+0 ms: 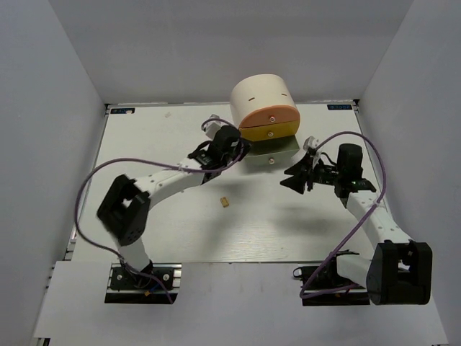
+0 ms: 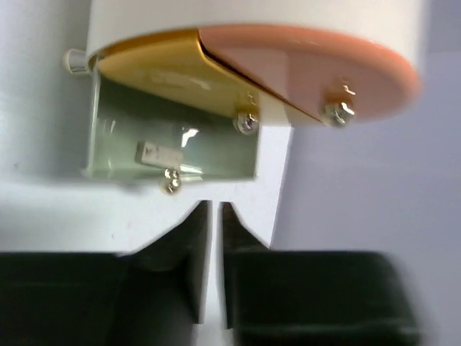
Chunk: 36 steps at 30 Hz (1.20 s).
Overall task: Sort the stationery into containers
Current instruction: Place the stationery in the drawer, then pick up the stationery from the center of the board.
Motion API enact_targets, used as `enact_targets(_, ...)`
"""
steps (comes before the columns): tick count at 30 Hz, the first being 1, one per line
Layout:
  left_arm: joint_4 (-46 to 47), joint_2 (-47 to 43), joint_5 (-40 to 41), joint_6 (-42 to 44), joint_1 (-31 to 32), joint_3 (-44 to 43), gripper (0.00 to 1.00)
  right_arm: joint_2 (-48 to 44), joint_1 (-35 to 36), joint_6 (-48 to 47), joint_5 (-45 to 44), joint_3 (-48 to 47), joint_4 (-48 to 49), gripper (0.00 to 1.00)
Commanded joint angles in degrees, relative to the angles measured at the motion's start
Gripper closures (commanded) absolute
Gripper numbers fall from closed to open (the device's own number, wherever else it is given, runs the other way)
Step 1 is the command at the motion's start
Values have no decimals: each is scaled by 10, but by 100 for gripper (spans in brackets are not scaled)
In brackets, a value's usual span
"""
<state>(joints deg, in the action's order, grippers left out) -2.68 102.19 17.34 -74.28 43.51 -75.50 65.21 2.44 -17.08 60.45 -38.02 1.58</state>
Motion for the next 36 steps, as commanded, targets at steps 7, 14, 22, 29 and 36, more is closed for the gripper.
enact_targets(7, -72, -388, 17, 27, 4, 348, 82, 93, 149, -390, 25, -103, -266, 83)
enact_targets(14, -200, -647, 23, -40, 4, 509, 39, 193, 275, -321, -117, -162, -222, 10)
enact_targets(22, -296, -700, 28, -57, 4, 528, 37, 294, 388, -210, -267, -243, -170, 10)
enact_targets(29, -323, -707, 28, -57, 4, 534, 37, 354, 408, -267, -284, -262, -181, 22)
enact_targets(36, -347, -719, 33, -62, 4, 540, 37, 410, 420, -277, -320, -311, -168, 22)
